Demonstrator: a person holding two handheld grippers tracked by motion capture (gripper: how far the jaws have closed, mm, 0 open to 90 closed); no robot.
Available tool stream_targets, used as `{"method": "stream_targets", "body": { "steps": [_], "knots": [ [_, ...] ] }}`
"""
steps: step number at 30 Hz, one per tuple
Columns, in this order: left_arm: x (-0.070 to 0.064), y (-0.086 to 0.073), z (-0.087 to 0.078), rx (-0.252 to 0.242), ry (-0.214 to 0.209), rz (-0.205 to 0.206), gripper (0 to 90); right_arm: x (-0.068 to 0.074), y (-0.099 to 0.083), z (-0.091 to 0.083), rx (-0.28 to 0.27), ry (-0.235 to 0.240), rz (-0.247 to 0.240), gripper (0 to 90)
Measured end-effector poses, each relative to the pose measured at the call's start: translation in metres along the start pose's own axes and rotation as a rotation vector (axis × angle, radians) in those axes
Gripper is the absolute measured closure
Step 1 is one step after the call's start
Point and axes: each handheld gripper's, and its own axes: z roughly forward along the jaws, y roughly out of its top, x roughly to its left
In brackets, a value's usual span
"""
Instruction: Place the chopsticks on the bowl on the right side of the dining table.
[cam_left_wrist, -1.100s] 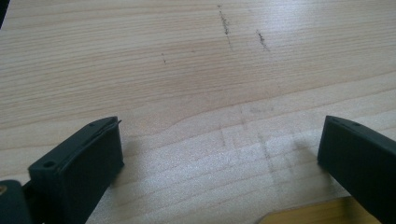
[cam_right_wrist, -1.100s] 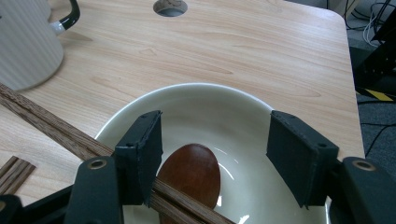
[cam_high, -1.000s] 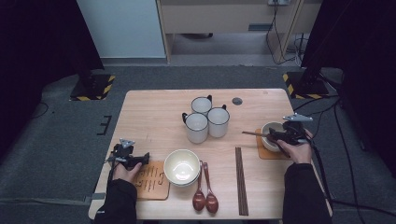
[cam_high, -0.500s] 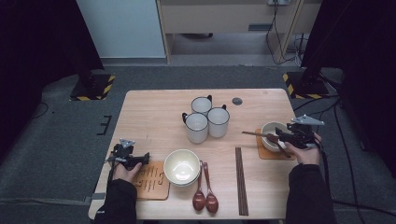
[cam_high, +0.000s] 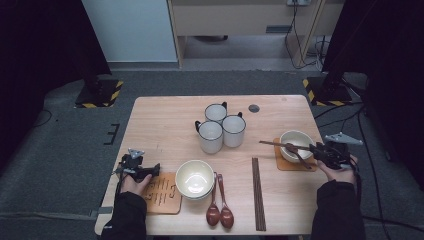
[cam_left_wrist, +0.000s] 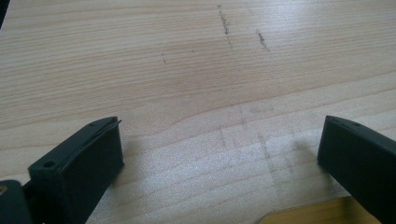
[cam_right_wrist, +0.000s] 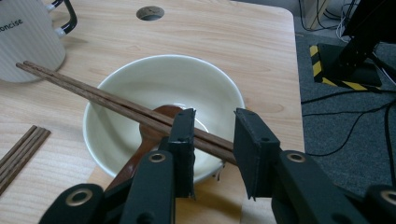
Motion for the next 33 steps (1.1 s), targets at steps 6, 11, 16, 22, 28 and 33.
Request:
{"method": "stream_targets", "body": {
  "steps": [6, 11, 16, 22, 28, 33],
  "knots": [
    [0.0, 0.0, 0.0, 0.0, 0.0, 0.0, 0.0, -0.002, -0.009, -0.004, 0.027, -0.047, -0.015, 71.7],
    [0.0, 0.0, 0.0, 0.0, 0.0, 0.0, 0.0, -0.008, -0.015, -0.005, 0.045, -0.077, -0.001, 74.2],
    [0.0, 0.0, 0.0, 0.0, 0.0, 0.0, 0.0, -0.011, -0.016, -0.004, 0.056, -0.091, 0.018, 75.1],
    [0.0, 0.0, 0.0, 0.0, 0.0, 0.0, 0.0, -0.013, -0.018, 0.0, 0.07, -0.093, 0.019, 74.7],
    [0.0, 0.0, 0.0, 0.0, 0.0, 0.0, 0.0, -0.015, -0.018, 0.004, 0.072, -0.098, 0.023, 74.0],
    [0.0, 0.0, 0.0, 0.0, 0.0, 0.0, 0.0, -0.016, -0.017, 0.007, 0.069, -0.098, 0.023, 73.6]
  ]
}}
